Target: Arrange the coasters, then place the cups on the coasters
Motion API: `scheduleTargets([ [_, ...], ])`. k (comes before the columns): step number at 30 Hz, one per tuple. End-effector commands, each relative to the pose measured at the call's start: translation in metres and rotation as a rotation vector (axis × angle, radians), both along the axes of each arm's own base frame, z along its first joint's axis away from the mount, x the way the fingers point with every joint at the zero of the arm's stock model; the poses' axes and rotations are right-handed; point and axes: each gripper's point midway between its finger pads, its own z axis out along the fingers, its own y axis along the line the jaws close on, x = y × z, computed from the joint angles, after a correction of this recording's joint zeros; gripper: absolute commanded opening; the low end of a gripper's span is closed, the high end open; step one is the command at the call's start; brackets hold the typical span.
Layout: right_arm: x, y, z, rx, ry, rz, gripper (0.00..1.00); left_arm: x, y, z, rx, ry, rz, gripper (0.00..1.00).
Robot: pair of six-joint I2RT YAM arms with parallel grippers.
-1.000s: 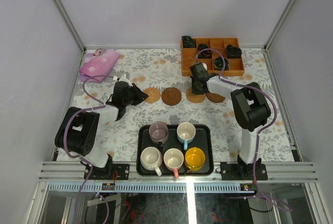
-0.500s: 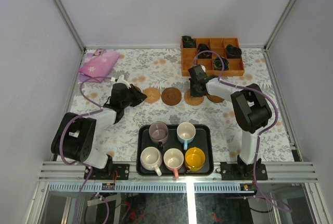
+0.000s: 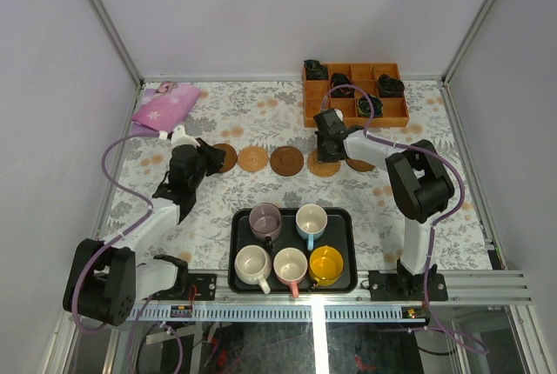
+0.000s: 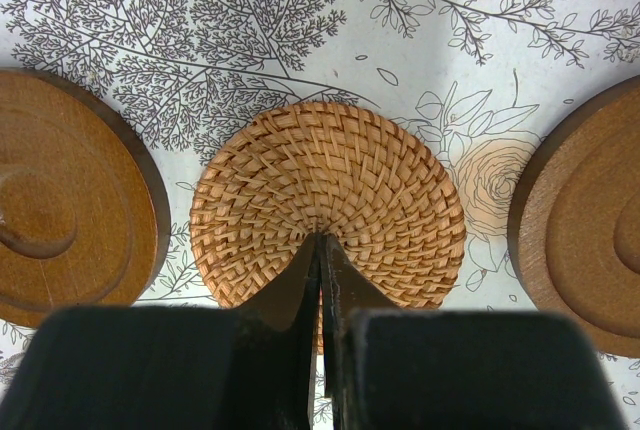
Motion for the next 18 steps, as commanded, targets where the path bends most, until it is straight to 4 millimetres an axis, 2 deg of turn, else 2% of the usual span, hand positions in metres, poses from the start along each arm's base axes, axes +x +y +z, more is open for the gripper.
scheduleTargets([
  [1, -0.018, -0.002, -0.011, -0.034, 0.069, 0.008, 0.00, -0.004, 0.022, -0.004, 0.080, 0.001, 0.089, 0.11],
  [18, -0.013, -0.005, 0.010, -0.039, 0.023, -0.002, 0.00, -0.007, 0.028, -0.002, 0.110, -0.009, 0.108, 0.11],
])
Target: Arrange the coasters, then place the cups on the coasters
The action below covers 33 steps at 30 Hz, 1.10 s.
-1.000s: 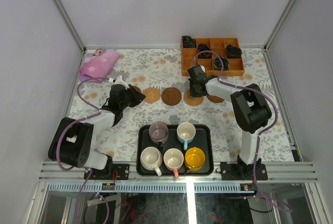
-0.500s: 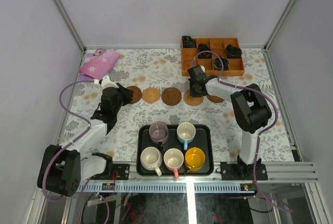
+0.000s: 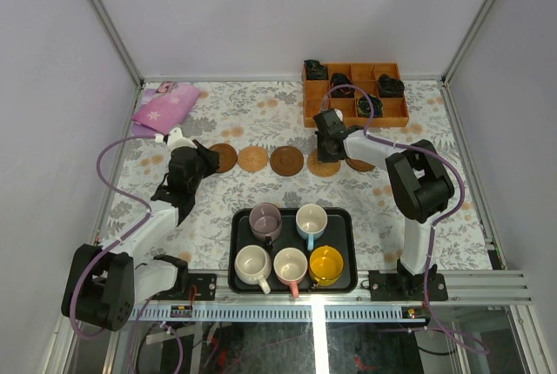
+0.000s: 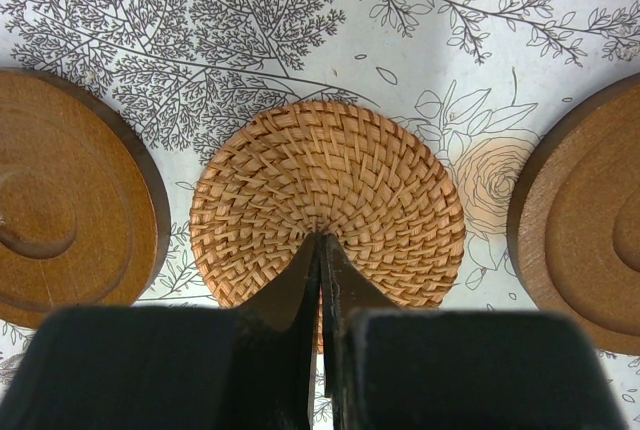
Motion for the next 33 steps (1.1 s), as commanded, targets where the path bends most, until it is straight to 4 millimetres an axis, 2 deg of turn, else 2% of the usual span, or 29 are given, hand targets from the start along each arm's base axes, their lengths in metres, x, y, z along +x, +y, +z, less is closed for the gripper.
scheduleTargets([
  [1, -0.013, -0.005, 0.011, -0.034, 0.020, -0.002, 0.00, -0.003, 0.006, 0.002, 0.037, -0.014, 0.014, 0.11],
  [20, 0.003, -0.009, 0.069, -0.029, -0.122, -0.006, 0.09, -0.004, 0.008, 0.004, 0.044, -0.024, 0.019, 0.11],
  [33, 0.001, -0.026, 0.101, -0.050, -0.225, -0.045, 0.14, -0.006, 0.012, 0.007, 0.050, -0.041, 0.034, 0.10],
])
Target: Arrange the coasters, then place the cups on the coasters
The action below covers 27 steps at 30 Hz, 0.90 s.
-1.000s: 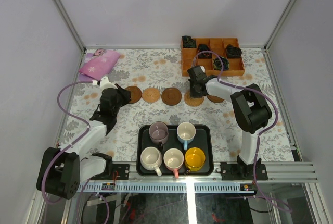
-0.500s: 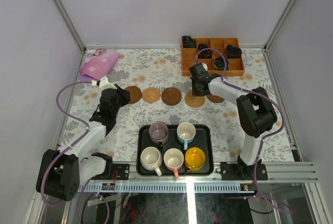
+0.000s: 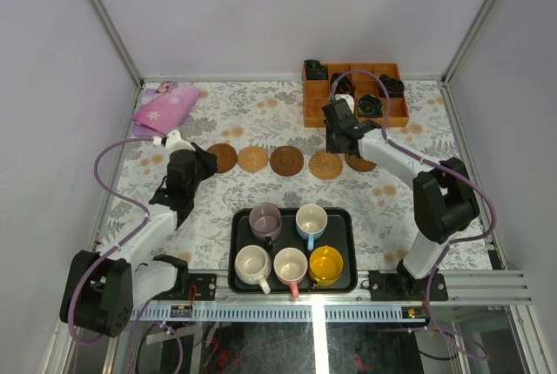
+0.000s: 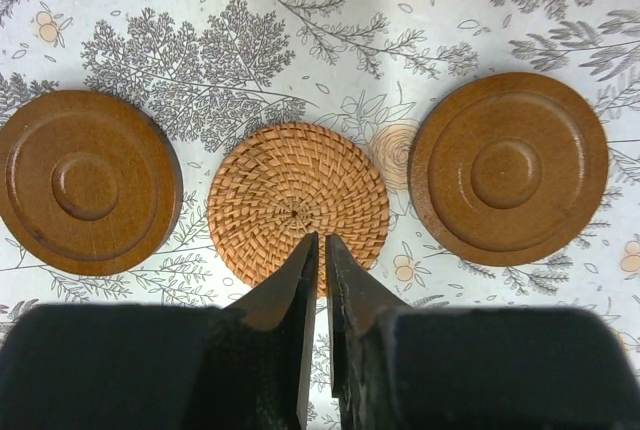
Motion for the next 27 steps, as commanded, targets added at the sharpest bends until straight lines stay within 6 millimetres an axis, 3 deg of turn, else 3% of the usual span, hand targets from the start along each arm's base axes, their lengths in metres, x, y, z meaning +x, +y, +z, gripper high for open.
scheduleTargets([
  [1, 0.003, -0.005, 0.028, -0.006, -0.093, -0.014, 0.14, -0.001, 0.005, 0.008, 0.024, -0.042, 0.019, 0.11],
  [5, 0.002, -0.007, 0.027, -0.011, -0.099, -0.016, 0.18, -0.002, 0.007, 0.009, 0.027, -0.049, 0.025, 0.11],
  [10, -0.001, -0.011, 0.040, -0.004, -0.133, -0.024, 0.19, -0.003, 0.008, 0.009, 0.027, -0.049, 0.029, 0.10],
  [22, -0.003, -0.015, 0.038, -0.013, -0.136, -0.037, 0.19, -0.006, 0.009, 0.005, 0.029, -0.039, 0.032, 0.11],
  [27, 0.004, -0.011, 0.026, -0.029, -0.115, -0.033, 0.10, -0.009, 0.012, -0.001, 0.021, -0.037, 0.051, 0.11],
])
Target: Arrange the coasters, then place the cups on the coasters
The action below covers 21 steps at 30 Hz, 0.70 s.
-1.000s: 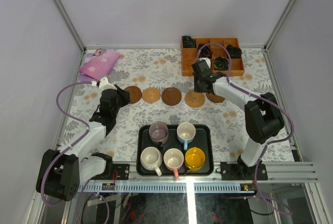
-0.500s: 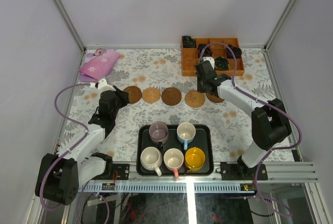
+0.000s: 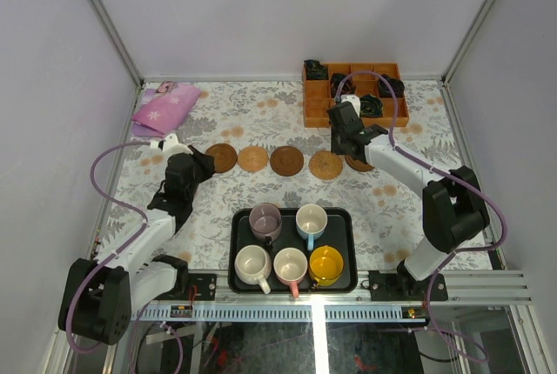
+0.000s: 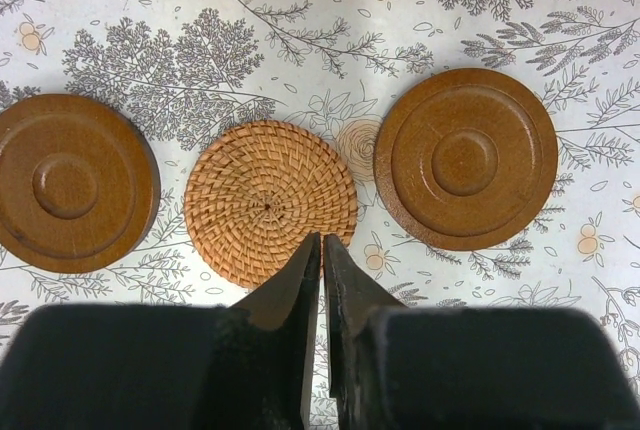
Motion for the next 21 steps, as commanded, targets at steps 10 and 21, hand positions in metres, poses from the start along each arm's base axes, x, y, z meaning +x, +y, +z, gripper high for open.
scheduleTargets([
  [10, 0.025, 0.024, -0.052, -0.040, 0.103, 0.031, 0.00, -0.003, 0.006, -0.026, 0.029, 0.042, 0.026, 0.11],
  [21, 0.018, 0.033, -0.088, -0.010, 0.187, 0.045, 0.00, -0.002, 0.007, -0.028, 0.049, 0.047, 0.025, 0.11],
])
